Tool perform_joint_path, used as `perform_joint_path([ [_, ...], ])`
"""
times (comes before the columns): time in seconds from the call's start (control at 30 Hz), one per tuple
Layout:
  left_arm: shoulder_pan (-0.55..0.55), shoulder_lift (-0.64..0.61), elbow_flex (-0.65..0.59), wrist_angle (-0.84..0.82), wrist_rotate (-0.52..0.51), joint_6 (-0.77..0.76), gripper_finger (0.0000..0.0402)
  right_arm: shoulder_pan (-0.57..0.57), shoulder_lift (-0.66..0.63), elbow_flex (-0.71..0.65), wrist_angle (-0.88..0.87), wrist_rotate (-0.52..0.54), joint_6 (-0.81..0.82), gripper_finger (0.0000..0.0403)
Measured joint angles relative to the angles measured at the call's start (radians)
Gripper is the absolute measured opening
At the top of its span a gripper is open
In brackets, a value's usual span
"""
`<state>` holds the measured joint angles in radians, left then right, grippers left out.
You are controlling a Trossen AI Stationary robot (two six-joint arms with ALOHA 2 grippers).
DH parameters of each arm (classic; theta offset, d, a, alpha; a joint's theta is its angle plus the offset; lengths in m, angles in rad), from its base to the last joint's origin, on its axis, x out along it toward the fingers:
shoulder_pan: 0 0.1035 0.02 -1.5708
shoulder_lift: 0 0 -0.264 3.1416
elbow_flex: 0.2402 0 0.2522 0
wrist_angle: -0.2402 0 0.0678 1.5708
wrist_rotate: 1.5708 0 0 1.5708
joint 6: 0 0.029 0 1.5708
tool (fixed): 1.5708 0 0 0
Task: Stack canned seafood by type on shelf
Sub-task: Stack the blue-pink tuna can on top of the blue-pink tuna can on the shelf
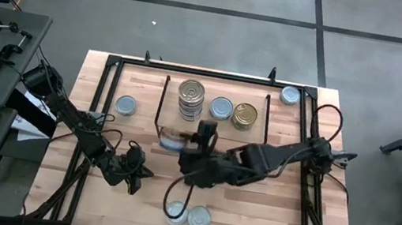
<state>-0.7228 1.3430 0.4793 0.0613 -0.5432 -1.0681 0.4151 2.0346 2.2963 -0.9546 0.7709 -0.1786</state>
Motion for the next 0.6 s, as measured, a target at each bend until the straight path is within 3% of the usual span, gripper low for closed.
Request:
perform_joint_path([
  [0.1,0.004,0.000,0.000,0.001,0.000,-0.001,0.0000,-0.011,-0.004,0.031,0.049,0.173,-0.278,0.0169],
  [0.23,0.004,0.000,0.000,-0.002,0.000,-0.001,0.0000,-0.062,-0.007,0.061,0.084,0.267,-0.544,0.0185],
  [0.43,0.004,0.000,0.000,-0.003,0.000,-0.003,0.0000,-0.170,-0.007,0.047,0.054,0.320,-0.631,0.0185],
  [0.6,0.004,0.000,0.000,-0.003,0.001,-0.012,0.0000,-0.239,-0.006,0.043,0.022,0.251,-0.615,0.0181],
])
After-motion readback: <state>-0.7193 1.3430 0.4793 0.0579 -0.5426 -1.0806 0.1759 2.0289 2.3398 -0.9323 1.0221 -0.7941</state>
